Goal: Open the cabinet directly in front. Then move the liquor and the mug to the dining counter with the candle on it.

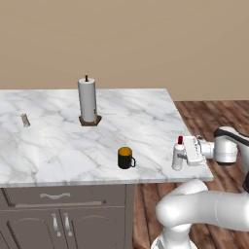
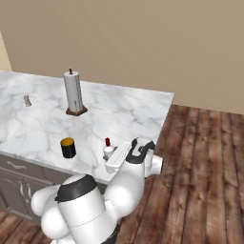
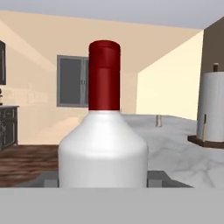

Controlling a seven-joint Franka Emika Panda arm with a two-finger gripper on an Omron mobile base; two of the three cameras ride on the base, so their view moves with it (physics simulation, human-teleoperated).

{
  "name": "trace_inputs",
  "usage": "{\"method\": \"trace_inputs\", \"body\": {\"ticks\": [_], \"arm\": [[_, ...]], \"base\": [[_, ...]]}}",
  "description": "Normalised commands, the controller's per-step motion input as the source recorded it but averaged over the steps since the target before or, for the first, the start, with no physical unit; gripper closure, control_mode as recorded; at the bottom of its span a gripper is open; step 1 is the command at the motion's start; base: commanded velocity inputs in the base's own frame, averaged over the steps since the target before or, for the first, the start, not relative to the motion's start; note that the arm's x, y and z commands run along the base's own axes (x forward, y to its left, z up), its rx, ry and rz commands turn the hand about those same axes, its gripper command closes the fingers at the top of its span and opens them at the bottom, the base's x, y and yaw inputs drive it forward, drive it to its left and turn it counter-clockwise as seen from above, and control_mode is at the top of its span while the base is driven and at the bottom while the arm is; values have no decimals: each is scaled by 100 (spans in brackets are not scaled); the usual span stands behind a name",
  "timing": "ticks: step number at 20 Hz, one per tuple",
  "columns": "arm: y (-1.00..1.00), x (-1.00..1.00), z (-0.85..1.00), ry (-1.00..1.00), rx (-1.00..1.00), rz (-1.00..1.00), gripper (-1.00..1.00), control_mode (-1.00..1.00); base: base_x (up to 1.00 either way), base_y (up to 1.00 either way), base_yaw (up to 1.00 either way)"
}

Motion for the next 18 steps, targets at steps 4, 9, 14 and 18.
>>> {"method": "trace_inputs", "body": {"ticks": [4,9,14,18], "arm": [[0,0,0,-7,0,2,-100,-100],[-10,0,0,-9,0,1,-100,-100],[-16,0,0,-10,0,0,-100,-100],[-10,2,0,-2,0,0,-100,-100]], "base": [[0,0,0],[0,0,0],[0,0,0],[0,0,0]]}}
